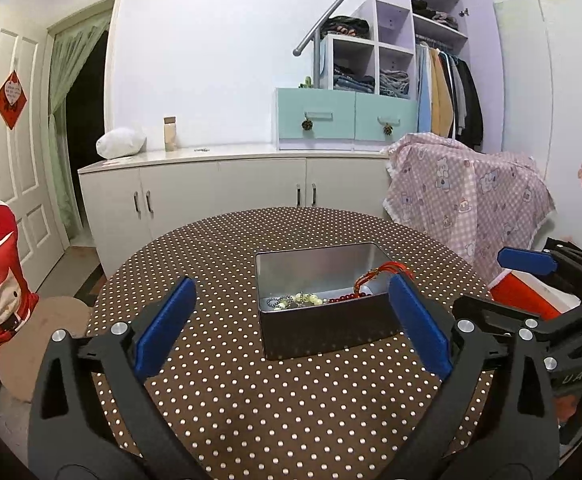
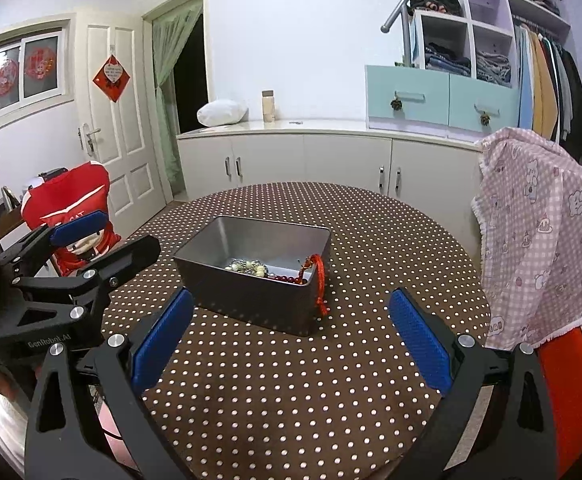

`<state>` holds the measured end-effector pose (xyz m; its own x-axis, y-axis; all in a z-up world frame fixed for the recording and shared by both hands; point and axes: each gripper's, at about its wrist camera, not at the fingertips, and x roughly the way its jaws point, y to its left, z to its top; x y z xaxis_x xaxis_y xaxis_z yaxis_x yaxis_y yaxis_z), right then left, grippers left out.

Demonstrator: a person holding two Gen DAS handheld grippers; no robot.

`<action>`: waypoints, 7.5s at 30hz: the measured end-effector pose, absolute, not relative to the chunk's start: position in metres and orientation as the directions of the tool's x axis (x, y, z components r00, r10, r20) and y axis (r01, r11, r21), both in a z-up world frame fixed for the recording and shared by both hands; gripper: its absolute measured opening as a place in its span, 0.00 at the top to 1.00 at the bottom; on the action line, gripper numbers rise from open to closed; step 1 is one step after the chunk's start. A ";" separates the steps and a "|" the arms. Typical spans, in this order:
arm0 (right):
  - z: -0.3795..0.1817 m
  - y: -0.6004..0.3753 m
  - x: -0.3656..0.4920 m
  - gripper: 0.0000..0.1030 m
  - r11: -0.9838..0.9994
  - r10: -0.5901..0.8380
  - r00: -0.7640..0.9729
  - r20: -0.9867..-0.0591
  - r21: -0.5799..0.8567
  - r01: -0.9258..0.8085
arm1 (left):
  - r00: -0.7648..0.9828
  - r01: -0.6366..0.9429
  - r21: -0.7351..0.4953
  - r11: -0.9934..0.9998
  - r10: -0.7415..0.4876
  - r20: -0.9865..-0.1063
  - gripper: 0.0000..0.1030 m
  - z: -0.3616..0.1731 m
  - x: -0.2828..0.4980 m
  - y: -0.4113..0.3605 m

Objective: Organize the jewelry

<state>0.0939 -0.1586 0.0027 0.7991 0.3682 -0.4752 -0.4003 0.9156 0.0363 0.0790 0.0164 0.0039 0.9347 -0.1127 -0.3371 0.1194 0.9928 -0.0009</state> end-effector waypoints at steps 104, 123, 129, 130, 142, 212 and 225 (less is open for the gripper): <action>-0.008 -0.163 0.078 0.08 0.941 0.300 0.815 -0.495 0.011 -0.339 | 0.929 0.020 -0.011 1.000 -0.022 -0.370 0.06 -0.005 0.054 0.027; -0.077 -0.202 0.180 0.08 0.991 0.113 0.610 -0.784 0.049 -0.121 | 0.712 -0.172 -0.059 0.983 0.083 -0.697 0.06 -0.071 0.132 0.100; -0.083 -0.202 0.203 0.07 0.998 0.054 0.616 -0.786 0.035 -0.043 | 0.661 -0.234 -0.018 0.972 0.145 -0.737 0.06 -0.080 0.156 0.105; -0.084 -0.200 0.207 0.07 0.999 0.039 0.621 -0.783 0.017 -0.041 | 0.647 -0.233 -0.003 0.972 0.153 -0.747 0.06 -0.079 0.160 0.103; -0.085 -0.193 0.267 0.06 0.999 0.018 0.587 -0.810 -0.015 -0.052 | 0.584 -0.206 0.006 0.979 0.128 -0.801 0.05 -0.076 0.221 0.114; -0.083 -0.187 0.356 0.06 0.999 -0.041 0.583 -0.811 -0.020 0.043 | 0.573 -0.201 -0.005 0.980 0.113 -0.812 0.05 -0.074 0.307 0.127; -0.083 -0.187 0.356 0.06 0.999 -0.041 0.583 -0.812 -0.020 0.043 | 0.573 -0.201 -0.005 0.980 0.113 -0.811 0.05 -0.074 0.307 0.127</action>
<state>0.3557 -0.1872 -0.0833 0.5829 -0.0412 -0.8115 0.0435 0.9989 -0.0195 0.3071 0.1269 -0.0738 0.5734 0.1134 -0.8114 -0.2012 0.9795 -0.0053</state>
